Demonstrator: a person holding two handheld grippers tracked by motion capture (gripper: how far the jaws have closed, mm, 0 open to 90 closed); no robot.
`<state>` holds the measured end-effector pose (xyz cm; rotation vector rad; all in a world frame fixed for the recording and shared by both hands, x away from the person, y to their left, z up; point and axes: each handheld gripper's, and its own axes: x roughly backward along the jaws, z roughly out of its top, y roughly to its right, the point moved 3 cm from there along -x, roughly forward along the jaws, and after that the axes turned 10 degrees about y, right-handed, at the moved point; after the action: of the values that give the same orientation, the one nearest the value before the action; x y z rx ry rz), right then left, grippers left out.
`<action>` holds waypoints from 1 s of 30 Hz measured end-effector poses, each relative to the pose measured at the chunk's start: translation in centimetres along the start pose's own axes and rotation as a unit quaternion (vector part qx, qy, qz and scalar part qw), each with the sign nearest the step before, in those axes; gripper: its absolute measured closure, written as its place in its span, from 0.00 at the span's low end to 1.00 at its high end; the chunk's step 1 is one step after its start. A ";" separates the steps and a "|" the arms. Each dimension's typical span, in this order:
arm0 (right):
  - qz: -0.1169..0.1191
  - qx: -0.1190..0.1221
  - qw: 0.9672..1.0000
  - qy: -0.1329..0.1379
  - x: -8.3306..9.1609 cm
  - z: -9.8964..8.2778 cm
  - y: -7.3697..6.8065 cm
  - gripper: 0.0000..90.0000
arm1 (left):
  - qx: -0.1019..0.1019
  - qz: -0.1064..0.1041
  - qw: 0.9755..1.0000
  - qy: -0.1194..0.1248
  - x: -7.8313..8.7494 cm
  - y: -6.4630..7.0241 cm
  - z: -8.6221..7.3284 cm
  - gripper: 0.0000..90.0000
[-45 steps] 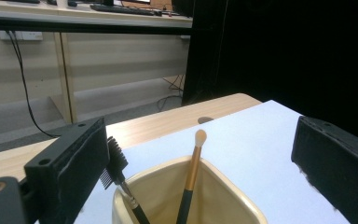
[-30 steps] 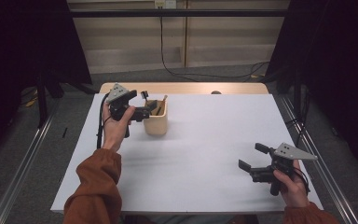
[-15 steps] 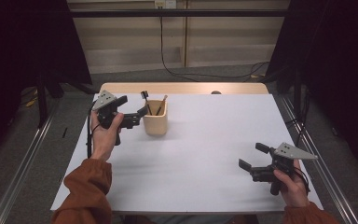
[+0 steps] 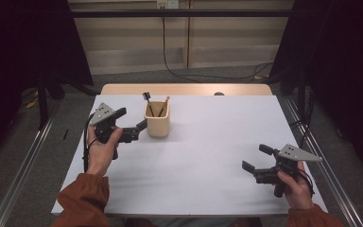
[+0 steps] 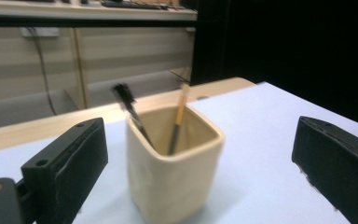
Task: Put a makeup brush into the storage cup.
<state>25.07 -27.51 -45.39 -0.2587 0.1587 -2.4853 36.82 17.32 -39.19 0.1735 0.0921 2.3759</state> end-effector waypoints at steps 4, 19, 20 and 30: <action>0.001 0.002 1.000 0.000 0.0 0.0 0.0 0.00 | 0.000 -0.005 1.000 0.001 0.8 1.0 -0.3 0.04; -0.002 0.001 1.000 0.001 0.1 0.1 0.1 0.00 | 0.005 0.003 1.000 0.006 4.5 2.0 -2.1 0.04; -0.002 0.001 1.000 0.001 0.1 0.1 0.1 0.00 | 0.004 0.005 1.000 0.006 4.8 2.1 -2.2 0.04; -0.003 0.003 1.000 0.000 0.1 0.0 0.1 0.00 | 0.000 0.017 1.000 0.011 7.6 2.9 -2.9 0.04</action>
<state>25.01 -27.64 -45.36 -0.2570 0.1520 -2.4912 28.91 20.41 -40.97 0.1498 0.0998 2.4126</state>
